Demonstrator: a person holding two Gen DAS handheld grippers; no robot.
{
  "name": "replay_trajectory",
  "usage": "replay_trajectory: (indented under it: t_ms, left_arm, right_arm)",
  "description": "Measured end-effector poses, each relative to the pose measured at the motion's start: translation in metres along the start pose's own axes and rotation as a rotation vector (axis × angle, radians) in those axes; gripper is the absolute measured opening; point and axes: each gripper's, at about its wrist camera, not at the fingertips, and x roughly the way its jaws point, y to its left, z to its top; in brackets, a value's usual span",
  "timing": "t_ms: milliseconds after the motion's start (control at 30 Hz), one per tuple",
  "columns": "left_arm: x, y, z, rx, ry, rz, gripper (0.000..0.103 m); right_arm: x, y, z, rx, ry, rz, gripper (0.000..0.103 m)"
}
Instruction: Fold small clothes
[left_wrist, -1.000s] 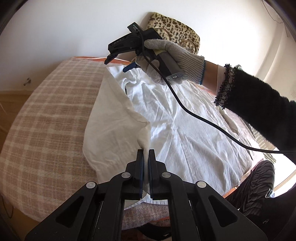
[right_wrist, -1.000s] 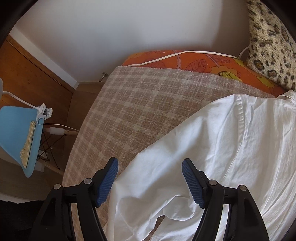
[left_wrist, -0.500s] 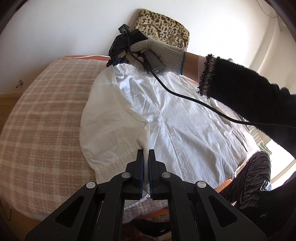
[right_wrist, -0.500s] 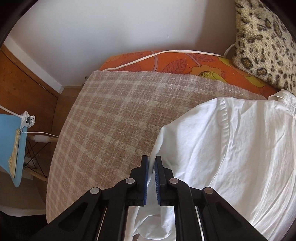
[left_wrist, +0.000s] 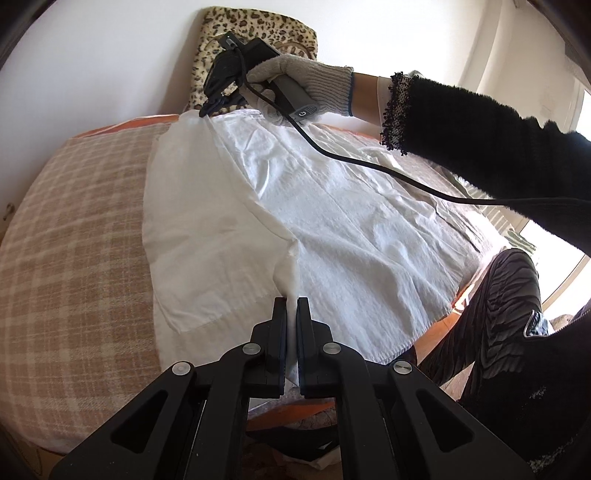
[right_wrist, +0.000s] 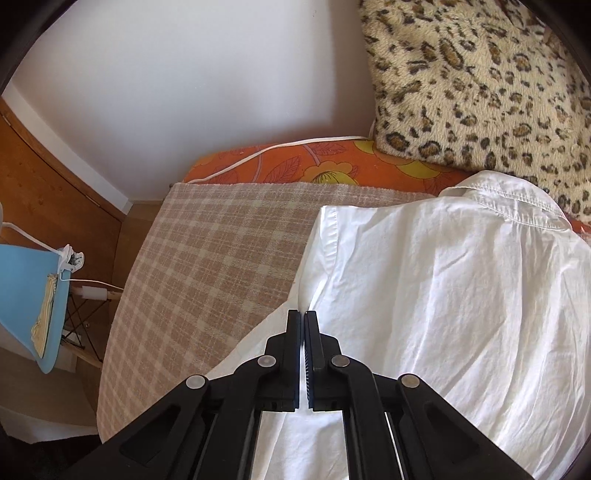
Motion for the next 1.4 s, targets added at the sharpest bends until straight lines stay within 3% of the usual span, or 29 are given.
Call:
replay_trajectory:
  t_ms: [67,167,267,300,333,467,567,633,800,967,1000,1067,1100,1133,1200,1400]
  left_arm:
    - [0.004,-0.006,-0.003,0.019,0.032,0.01,0.006]
    - [-0.003,-0.004,-0.005,-0.015,0.046,0.011,0.017]
    - [-0.027,0.007,-0.004,-0.059,-0.032,0.016,0.021]
    - [-0.032,0.015,-0.004,-0.086,-0.054,0.041,0.023]
    - [-0.035,0.024,-0.005,-0.121,-0.06,0.057,0.023]
    - [-0.021,0.049,-0.013,-0.27,0.009,0.049,0.023]
    - [-0.009,0.045,-0.019,-0.261,0.073,0.084,0.023]
    - [-0.004,0.042,-0.023,-0.248,0.098,0.118,0.023]
    - [0.003,0.044,-0.03,-0.264,0.129,0.113,0.023]
    - [0.001,0.044,-0.033,-0.246,0.125,0.127,0.023]
    - [0.001,0.044,-0.034,-0.243,0.125,0.125,0.023]
    - [0.002,0.043,-0.035,-0.228,0.122,0.139,0.017]
    - [0.002,0.043,-0.035,-0.221,0.124,0.148,0.008]
    - [0.002,0.044,-0.035,-0.225,0.12,0.145,0.006]
    - [-0.002,0.049,-0.034,-0.249,0.104,0.132,0.004]
    - [-0.02,0.057,-0.027,-0.274,0.024,0.154,0.003]
  right_arm:
    - [0.004,-0.015,-0.01,0.008,0.018,-0.031,0.0]
    - [0.013,-0.026,-0.021,-0.021,0.063,-0.123,0.01]
    - [0.005,-0.021,-0.026,-0.103,0.033,-0.29,0.038]
    - [-0.001,-0.017,-0.026,-0.128,0.012,-0.329,0.039]
    - [-0.009,-0.013,-0.026,-0.146,-0.01,-0.327,0.039]
    - [-0.037,0.015,-0.032,-0.219,-0.073,-0.15,0.039]
    - [-0.036,0.047,-0.04,-0.315,-0.08,-0.055,0.051]
    - [-0.028,0.066,-0.046,-0.378,-0.078,-0.036,0.064]
    - [0.01,0.096,-0.051,-0.476,-0.003,-0.066,0.069]
    - [0.036,0.105,-0.056,-0.518,0.032,-0.079,0.065]
    - [0.039,0.107,-0.059,-0.536,0.031,-0.086,0.044]
    - [0.046,0.109,-0.062,-0.547,0.054,-0.099,0.016]
    - [0.048,0.108,-0.062,-0.544,0.054,-0.102,0.014]
    - [0.048,0.107,-0.063,-0.544,0.048,-0.106,0.011]
    - [0.048,0.107,-0.063,-0.542,0.035,-0.108,0.005]
    - [0.041,0.102,-0.052,-0.494,-0.007,-0.106,0.003]
